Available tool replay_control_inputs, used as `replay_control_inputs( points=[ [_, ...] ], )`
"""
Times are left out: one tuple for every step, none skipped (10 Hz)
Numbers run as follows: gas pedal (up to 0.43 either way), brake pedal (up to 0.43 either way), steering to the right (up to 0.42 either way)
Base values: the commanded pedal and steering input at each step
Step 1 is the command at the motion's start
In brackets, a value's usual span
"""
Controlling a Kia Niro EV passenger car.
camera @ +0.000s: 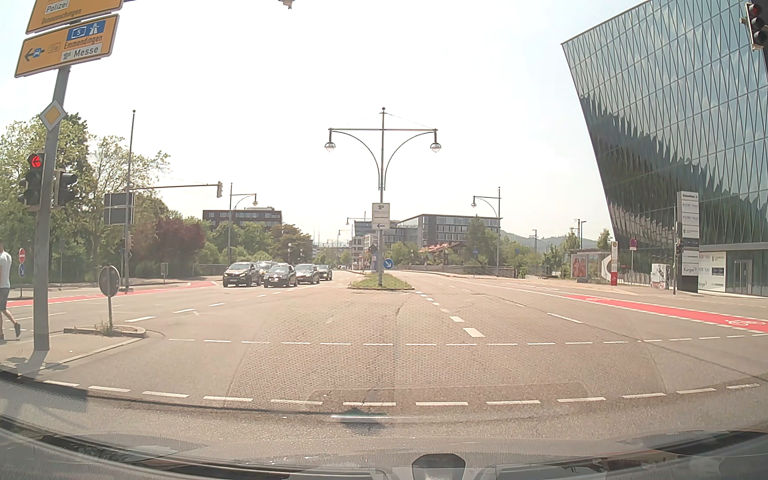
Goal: Follow the waypoints while adhering to traffic rules and regulations
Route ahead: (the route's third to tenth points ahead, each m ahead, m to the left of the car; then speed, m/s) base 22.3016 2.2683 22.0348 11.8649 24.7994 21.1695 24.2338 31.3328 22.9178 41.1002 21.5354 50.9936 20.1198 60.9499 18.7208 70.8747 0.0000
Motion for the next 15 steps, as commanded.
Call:
replay_control_inputs(
  points=[
    [0.0, 0.28, -0.006],
    [0.0, 0.28, -0.006],
    [0.0, 0.28, -0.006],
    [0.0, 0.28, -0.006],
    [0.0, 0.28, -0.006],
    [0.0, 0.28, -0.006],
    [0.0, 0.287, -0.006],
    [0.0, 0.287, -0.006],
    [0.0, 0.287, -0.006],
    [0.0, 0.287, -0.006],
    [0.0, 0.287, -0.006],
    [0.0, 0.287, -0.006],
    [0.0, 0.287, -0.006],
    [0.0, 0.287, -0.006],
    [0.0, 0.287, -0.006]
  ],
)
